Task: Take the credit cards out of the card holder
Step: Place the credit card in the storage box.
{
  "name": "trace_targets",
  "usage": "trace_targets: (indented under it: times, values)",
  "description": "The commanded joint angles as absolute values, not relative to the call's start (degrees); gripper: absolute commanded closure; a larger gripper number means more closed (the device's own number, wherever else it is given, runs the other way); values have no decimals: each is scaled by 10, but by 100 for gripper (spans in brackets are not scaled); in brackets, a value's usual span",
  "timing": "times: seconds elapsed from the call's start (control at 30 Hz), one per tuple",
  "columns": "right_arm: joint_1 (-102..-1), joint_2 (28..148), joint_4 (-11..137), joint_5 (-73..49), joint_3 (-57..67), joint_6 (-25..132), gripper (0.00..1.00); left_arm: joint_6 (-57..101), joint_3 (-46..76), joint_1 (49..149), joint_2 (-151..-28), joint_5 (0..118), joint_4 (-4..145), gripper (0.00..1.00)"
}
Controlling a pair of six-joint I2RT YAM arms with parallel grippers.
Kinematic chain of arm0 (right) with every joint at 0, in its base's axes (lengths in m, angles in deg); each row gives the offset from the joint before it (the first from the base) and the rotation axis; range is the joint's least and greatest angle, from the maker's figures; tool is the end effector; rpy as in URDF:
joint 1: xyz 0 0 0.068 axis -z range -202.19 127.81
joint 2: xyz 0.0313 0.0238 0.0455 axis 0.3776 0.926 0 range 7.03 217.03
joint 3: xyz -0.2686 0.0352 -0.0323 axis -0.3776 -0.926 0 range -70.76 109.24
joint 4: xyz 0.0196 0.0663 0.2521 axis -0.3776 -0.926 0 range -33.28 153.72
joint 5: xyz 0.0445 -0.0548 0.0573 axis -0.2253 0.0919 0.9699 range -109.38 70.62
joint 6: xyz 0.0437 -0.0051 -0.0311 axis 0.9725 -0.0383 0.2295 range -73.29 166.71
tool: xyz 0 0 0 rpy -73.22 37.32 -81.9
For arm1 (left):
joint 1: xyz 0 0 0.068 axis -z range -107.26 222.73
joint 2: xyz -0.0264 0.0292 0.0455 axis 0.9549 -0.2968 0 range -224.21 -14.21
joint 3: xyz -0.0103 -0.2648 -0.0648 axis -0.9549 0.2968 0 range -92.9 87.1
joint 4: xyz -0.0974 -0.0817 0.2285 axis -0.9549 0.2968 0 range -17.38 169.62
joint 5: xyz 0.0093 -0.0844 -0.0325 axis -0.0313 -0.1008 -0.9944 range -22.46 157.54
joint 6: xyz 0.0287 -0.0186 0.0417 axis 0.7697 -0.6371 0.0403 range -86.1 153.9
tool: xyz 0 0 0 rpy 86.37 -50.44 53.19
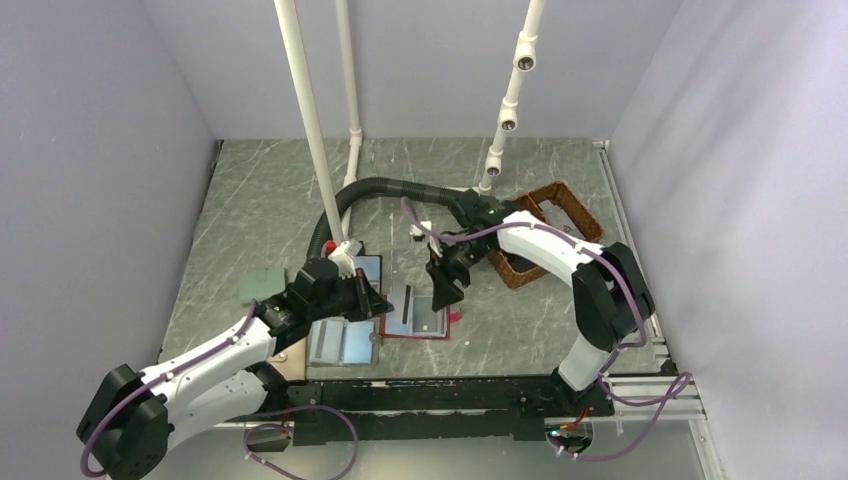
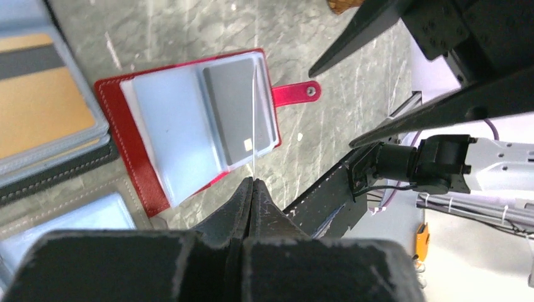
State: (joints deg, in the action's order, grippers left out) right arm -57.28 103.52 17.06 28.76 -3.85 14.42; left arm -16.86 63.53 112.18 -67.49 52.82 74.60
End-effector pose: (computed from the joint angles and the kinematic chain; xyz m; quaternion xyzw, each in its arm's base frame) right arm 0.2432 0.2031 0.2122 -0.5436 0.7271 0.4074 0.0996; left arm 0.1464 -0.1323 0.1989 -0.0232 0.8680 -0.4213 0.2618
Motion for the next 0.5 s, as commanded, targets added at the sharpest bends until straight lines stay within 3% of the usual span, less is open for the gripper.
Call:
trace_targets:
  times: [0.0, 0.47]
  values:
    - [-551, 1017, 113, 369, 21, 113, 35, -104, 594, 1122, -662, 499, 731, 100]
    - [-524, 1129, -79, 425, 194, -44, 27, -42, 549, 1169, -710, 491, 695, 100]
